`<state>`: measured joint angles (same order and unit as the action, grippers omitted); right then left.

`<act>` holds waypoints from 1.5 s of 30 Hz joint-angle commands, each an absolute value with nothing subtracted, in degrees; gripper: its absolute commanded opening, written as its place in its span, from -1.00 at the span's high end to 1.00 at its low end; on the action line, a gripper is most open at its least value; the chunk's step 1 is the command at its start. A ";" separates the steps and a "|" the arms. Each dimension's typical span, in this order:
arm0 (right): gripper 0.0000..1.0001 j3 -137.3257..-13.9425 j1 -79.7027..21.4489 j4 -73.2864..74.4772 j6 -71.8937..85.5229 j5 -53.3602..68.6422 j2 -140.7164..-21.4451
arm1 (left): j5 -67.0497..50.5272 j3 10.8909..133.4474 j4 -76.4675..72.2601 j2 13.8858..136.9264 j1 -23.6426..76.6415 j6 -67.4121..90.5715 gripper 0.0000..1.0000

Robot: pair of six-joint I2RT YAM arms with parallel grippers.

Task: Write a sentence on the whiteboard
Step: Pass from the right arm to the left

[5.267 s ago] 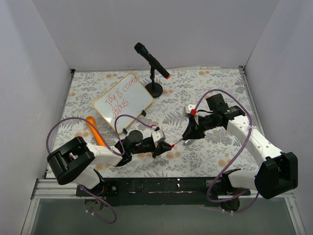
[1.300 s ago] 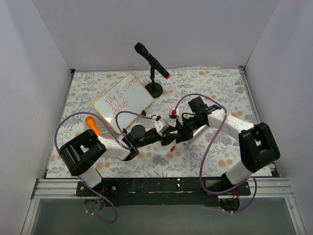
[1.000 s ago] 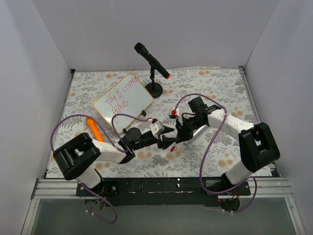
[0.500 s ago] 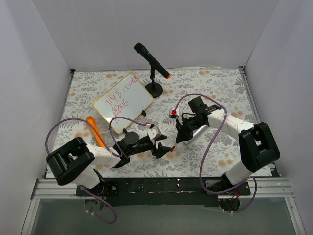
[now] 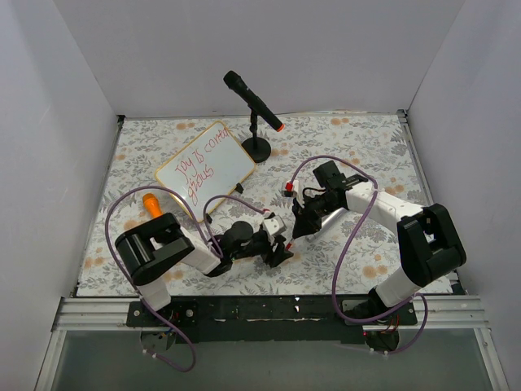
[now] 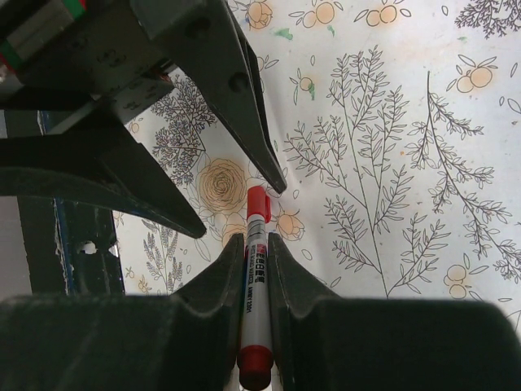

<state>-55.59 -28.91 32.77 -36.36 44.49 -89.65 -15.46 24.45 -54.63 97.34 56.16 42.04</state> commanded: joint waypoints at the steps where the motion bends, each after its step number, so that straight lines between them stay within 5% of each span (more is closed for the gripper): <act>1: 0.97 -55.64 -28.83 32.96 -36.48 43.68 -89.74 | -12.40 27.33 -54.05 99.13 57.22 41.57 -0.08; 8: 0.97 -55.63 -28.65 32.96 -36.30 43.86 -90.00 | -8.79 27.25 -53.70 101.16 57.92 40.96 0.08; 20: 0.97 -55.72 -28.65 33.13 -36.30 44.38 -90.44 | -9.58 29.70 -52.91 102.48 57.92 40.87 1.00; 45: 0.97 -56.69 -28.57 34.28 -36.39 46.50 -91.76 | -5.53 42.03 -57.31 92.20 57.92 30.23 1.00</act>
